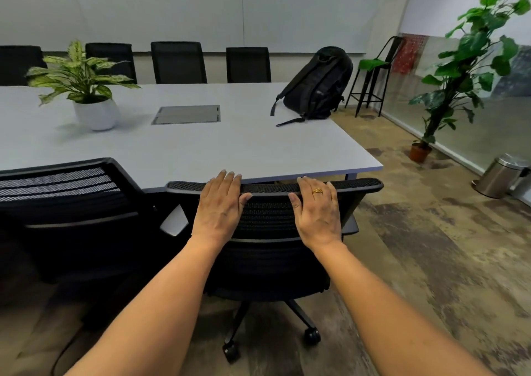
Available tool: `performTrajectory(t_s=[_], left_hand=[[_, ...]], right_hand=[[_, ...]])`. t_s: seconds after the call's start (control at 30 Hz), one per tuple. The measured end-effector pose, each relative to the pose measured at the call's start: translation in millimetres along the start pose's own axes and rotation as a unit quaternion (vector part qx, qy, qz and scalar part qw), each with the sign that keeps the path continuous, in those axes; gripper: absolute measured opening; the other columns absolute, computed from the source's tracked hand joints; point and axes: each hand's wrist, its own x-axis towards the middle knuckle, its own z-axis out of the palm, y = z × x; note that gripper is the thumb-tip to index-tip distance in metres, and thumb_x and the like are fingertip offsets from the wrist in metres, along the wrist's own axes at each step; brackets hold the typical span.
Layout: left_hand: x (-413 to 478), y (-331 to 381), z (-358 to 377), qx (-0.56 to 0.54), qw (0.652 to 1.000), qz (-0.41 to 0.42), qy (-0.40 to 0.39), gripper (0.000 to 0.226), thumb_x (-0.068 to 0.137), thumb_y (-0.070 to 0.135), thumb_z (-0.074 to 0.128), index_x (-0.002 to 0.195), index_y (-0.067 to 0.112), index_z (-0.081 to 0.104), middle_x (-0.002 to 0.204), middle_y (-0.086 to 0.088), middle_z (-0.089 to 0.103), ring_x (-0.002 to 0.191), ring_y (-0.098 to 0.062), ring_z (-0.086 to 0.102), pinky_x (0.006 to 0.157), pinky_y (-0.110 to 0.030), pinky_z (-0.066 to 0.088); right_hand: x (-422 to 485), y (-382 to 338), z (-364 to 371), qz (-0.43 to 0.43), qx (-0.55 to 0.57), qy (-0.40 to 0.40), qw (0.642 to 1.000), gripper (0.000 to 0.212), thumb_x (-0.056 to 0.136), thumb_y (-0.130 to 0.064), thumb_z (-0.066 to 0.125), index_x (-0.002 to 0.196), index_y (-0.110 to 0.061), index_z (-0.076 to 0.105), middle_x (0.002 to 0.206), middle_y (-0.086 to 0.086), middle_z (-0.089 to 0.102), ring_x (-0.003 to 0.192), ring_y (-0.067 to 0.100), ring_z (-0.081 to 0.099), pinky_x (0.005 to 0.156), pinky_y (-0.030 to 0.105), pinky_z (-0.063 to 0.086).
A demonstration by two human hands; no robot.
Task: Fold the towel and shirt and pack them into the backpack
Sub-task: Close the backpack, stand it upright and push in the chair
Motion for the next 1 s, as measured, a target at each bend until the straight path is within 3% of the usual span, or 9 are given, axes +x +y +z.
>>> performTrajectory(t_s=[0.33,0.47,0.63,0.8,0.9,1.0], left_hand=[[46,-40,26,0.015,1.000,-0.015,0.006,0.073,0.100,0.046,0.009,0.116,-0.002,0.060,0.117,-0.019,0.063,0.115,-0.036,0.057,0.097,-0.048,0.041],[64,-56,37,0.027,0.999,-0.017,0.007,0.072,0.100,0.045,0.008,0.119,-0.003,0.059,0.121,-0.019,0.061,0.118,-0.036,0.055,0.100,-0.050,0.033],[88,-60,51,0.037,0.999,-0.017,0.002,0.072,0.100,0.044,0.006,0.119,-0.002,0.059,0.124,-0.019,0.060,0.119,-0.035,0.054,0.100,-0.050,0.032],[110,-58,66,0.028,1.000,-0.012,-0.002,0.071,0.100,0.043,0.005,0.120,0.002,0.060,0.124,-0.014,0.061,0.121,-0.030,0.053,0.102,-0.045,0.034],[121,-59,74,0.025,1.000,-0.015,-0.005,0.070,0.100,0.044,0.006,0.123,0.002,0.058,0.127,-0.014,0.059,0.125,-0.030,0.049,0.111,-0.036,0.021],[133,-58,82,0.011,1.000,-0.016,-0.001,0.069,0.100,0.045,0.008,0.125,0.002,0.056,0.129,-0.014,0.057,0.129,-0.031,0.044,0.109,-0.033,0.013]], right_hand=[[50,-12,44,-0.004,0.011,-0.031,0.999,0.070,0.098,-0.050,0.008,0.119,-0.008,0.059,0.118,0.009,0.063,0.111,0.028,0.058,0.106,0.043,0.032],[69,-17,62,-0.005,0.003,-0.059,0.998,0.070,0.098,-0.049,0.006,0.126,-0.006,0.055,0.126,0.010,0.059,0.119,0.028,0.054,0.107,0.042,0.030],[93,-9,81,0.012,0.000,-0.095,0.995,0.081,0.093,-0.056,-0.005,0.139,-0.007,0.041,0.142,0.011,0.044,0.134,0.027,0.038,0.113,0.036,0.013],[118,6,93,0.010,0.000,-0.104,0.995,0.092,0.086,-0.062,-0.012,0.141,-0.008,0.037,0.146,0.010,0.040,0.137,0.025,0.033,0.113,0.033,0.008],[130,13,100,0.008,0.006,-0.103,0.995,0.089,0.087,-0.063,-0.008,0.141,-0.008,0.038,0.145,0.010,0.041,0.136,0.025,0.034,0.113,0.032,0.009],[141,20,106,0.000,0.009,-0.097,0.995,0.076,0.092,-0.058,0.009,0.137,-0.006,0.044,0.139,0.011,0.048,0.130,0.027,0.043,0.112,0.036,0.021]])
